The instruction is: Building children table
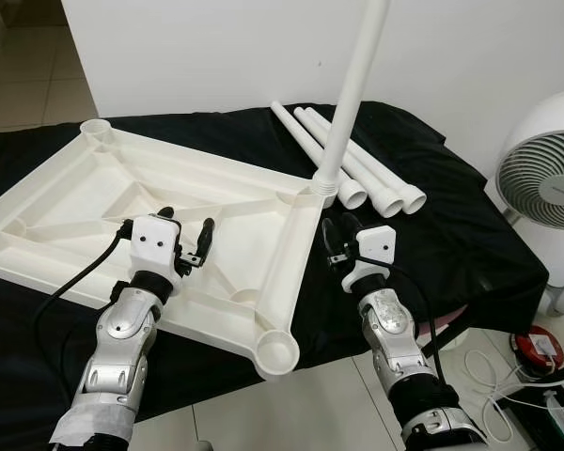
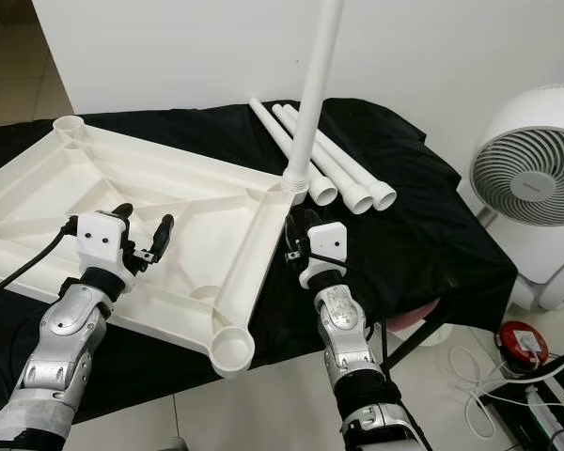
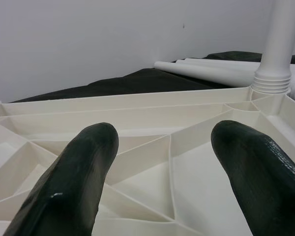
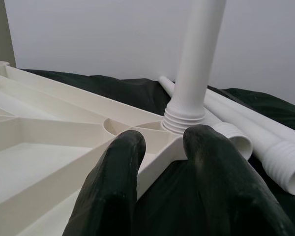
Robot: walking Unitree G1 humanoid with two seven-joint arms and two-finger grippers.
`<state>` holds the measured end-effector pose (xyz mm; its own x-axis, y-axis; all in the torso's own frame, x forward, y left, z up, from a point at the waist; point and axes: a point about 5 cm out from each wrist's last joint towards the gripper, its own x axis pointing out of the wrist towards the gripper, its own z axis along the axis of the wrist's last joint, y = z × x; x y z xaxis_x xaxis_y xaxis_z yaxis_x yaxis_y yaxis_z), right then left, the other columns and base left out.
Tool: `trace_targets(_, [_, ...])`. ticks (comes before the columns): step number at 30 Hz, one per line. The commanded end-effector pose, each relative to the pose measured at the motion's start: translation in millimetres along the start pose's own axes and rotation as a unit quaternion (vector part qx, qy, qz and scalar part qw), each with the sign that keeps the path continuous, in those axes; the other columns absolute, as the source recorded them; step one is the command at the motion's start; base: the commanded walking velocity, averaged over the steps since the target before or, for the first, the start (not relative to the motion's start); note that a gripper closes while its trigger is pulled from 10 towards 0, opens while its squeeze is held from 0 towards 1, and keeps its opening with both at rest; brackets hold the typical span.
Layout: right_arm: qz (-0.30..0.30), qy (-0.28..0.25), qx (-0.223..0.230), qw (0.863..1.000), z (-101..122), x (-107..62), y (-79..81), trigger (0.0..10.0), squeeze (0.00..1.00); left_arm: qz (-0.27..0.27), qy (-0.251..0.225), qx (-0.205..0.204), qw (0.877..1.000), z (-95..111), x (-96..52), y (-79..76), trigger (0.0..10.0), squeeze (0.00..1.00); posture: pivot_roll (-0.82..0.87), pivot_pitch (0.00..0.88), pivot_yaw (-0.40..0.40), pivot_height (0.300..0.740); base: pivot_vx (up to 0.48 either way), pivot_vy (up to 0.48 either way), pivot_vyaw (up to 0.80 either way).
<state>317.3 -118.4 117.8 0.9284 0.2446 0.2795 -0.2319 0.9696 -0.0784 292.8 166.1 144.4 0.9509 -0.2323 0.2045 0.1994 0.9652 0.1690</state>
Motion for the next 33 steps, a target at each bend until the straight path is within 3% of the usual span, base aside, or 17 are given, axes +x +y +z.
trace_targets(1, [-0.003, 0.005, -0.001, 1.0, -3, -4.0, -2.5, 10.0, 0.0, 0.0, 0.0, 0.001, 1.0, -1, -1.1, -3.7, 10.0, 0.0, 0.07, 0.0, -0.039, 0.74, 0.0, 0.0, 0.0])
trace_targets(13, [-0.003, 0.009, -0.003, 1.0, -4, -6.7, -3.4, 10.0, 0.0, 0.001, 0.0, -0.007, 1.0, -1, -2.5, -5.2, 10.0, 0.0, 0.07, 0.0, -0.045, 0.74, 0.0, 0.0, 0.0])
trace_targets(18, [-0.001, 0.009, -0.004, 1.0, -4, -6.9, -3.5, 10.0, 0.0, -0.034, -0.004, -0.015, 0.999, 1, -1.8, -10.9, 10.0, 0.0, 0.07, 0.0, -0.047, 0.74, 0.0, 0.0, 0.0])
trace_targets(21, [0.001, 0.01, -0.006, 1.0, -4, -5.6, -4.2, 10.0, 0.0, -0.108, -0.015, -0.014, 0.994, 6, -4.8, -21.8, 10.0, 0.0, 0.07, 0.0, -0.05, 0.74, 0.0, 0.0, 0.0])
trace_targets(23, [0.001, 0.01, -0.006, 1.0, -4, -5.3, -4.4, 10.0, 0.0, -0.126, -0.015, -0.016, 0.992, 6, -5.8, -24.3, 10.0, 0.0, 0.07, 0.0, -0.049, 0.74, 0.0, 0.0, 0.0])
trace_targets(25, [0.004, 0.011, -0.008, 1.0, -4, -5.3, -5.4, 10.0, 0.0, -0.202, -0.013, -0.004, 0.979, 10, -11.6, -28.4, 10.0, 0.0, 0.07, 0.0, -0.049, 0.74, 0.0, 0.0, 0.0])
trace_targets(26, [0.004, 0.011, -0.008, 1.0, -4, -5.3, -5.4, 10.0, 0.0, -0.202, -0.013, -0.004, 0.979, 10, -11.6, -28.4, 10.0, 0.0, 0.07, 0.0, -0.049, 0.74, 0.0, 0.0, 0.0])
trace_targets(28, [0.007, 0.012, -0.009, 1.0, -4, -5.4, -6.2, 10.0, 0.0, -0.272, -0.002, 0.012, 0.962, 13, -18.6, -28.0, 10.0, 0.0, 0.08, 0.0, -0.051, 0.74, 0.0, 0.0, 0.0])
trace_targets(29, [0.007, 0.012, -0.009, 1.0, -4, -5.4, -6.2, 10.0, 0.0, -0.272, -0.002, 0.012, 0.962, 13, -18.6, -28.0, 10.0, 0.0, 0.08, 0.0, -0.051, 0.74, 0.0, 0.0, 0.0])
trace_targets(31, [0.008, 0.012, -0.011, 1.0, -4, -5.3, -6.6, 10.0, 0.0, -0.321, 0.022, 0.022, 0.947, 13, -23.7, -21.2, 10.0, 0.0, 0.08, 0.0, -0.047, 0.74, 0.0, 0.0, 0.0])
trace_targets(32, [0.008, 0.012, -0.011, 1.0, -4, -5.3, -6.6, 10.0, 0.0, -0.321, 0.022, 0.022, 0.947, 13, -23.7, -21.2, 10.0, 0.0, 0.08, 0.0, -0.047, 0.74, 0.0, 0.0, 0.0])
trace_targets(33, [0.008, 0.012, -0.012, 1.0, -4, -5.3, -6.9, 10.0, 0.0, -0.348, 0.043, 0.031, 0.936, 12, -25.8, -12.0, 10.0, 0.0, 0.08, 0.0, -0.041, 0.74, 0.0, 0.0, 0.0])
